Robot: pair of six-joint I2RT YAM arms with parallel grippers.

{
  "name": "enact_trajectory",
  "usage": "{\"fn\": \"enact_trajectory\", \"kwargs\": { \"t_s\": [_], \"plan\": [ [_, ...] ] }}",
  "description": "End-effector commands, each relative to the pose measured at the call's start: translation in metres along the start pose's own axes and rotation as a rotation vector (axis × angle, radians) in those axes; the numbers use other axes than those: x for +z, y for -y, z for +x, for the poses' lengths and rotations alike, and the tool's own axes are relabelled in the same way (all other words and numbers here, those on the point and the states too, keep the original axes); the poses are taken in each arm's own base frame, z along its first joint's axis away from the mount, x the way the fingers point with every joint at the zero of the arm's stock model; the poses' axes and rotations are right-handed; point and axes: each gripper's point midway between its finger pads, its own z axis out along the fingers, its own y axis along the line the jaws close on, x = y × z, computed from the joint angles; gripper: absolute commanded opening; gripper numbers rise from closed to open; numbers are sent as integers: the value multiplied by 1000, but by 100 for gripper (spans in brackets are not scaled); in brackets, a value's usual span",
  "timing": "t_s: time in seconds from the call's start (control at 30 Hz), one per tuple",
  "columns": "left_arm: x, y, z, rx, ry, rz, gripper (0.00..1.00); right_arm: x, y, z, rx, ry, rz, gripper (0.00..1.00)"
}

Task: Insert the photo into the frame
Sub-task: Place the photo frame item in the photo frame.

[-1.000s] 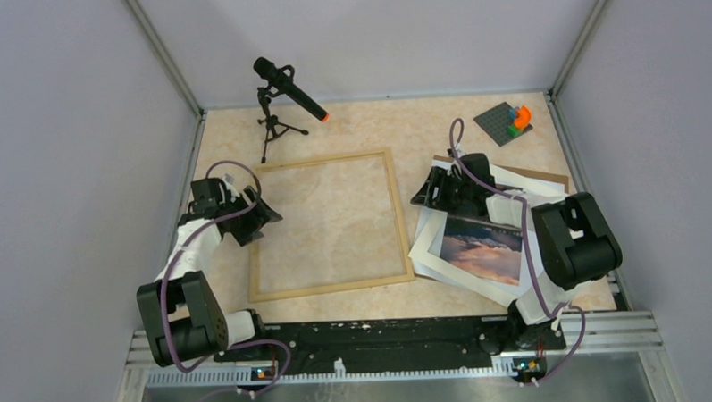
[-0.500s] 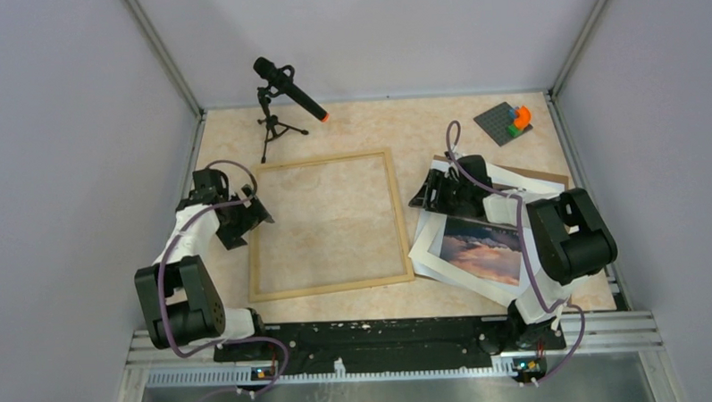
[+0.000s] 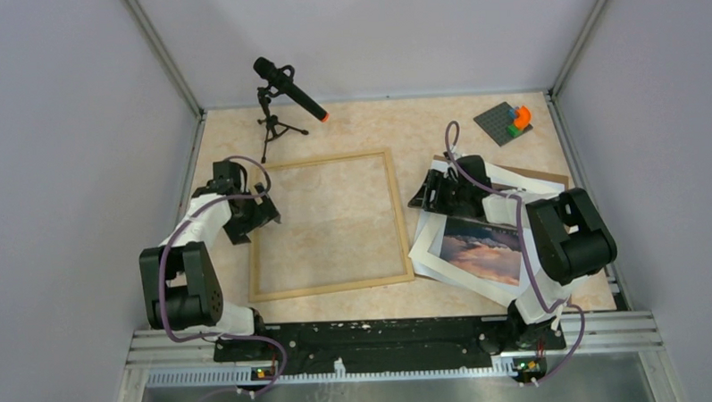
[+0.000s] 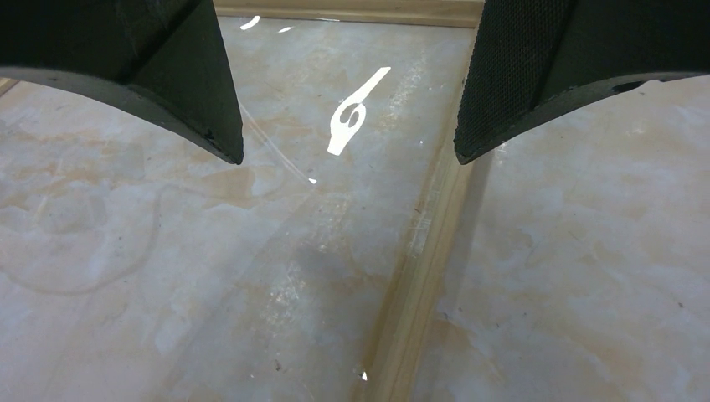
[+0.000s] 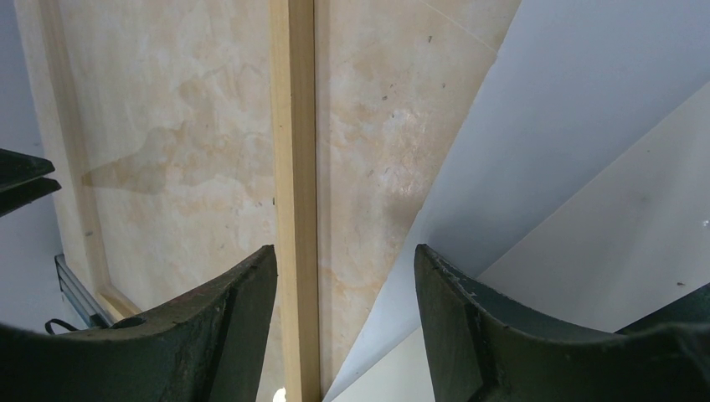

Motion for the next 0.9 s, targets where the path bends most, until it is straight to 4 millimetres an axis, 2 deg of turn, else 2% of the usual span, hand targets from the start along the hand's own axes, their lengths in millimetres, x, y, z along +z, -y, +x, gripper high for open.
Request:
{"fn": "enact_trajectory", "kwargs": {
  "t_s": [0.0, 0.33, 0.67, 0.73, 0.87],
  "plan": [
    [3, -3, -15, -11, 67, -25, 98, 4, -8, -7, -29, 14, -19, 61],
    [25, 4, 16, -52, -60, 40, 98, 7, -12, -4, -45, 4, -16, 61],
    [18, 36, 25, -83, -129, 257, 98, 16, -25, 4, -81, -34, -36, 61],
    [17, 38, 28, -95, -138, 282, 97, 19, -30, 8, -82, -49, -52, 61],
    [20, 29, 28, -107, -127, 241, 98, 25, -33, 15, -73, -76, -68, 61]
  ]
}}
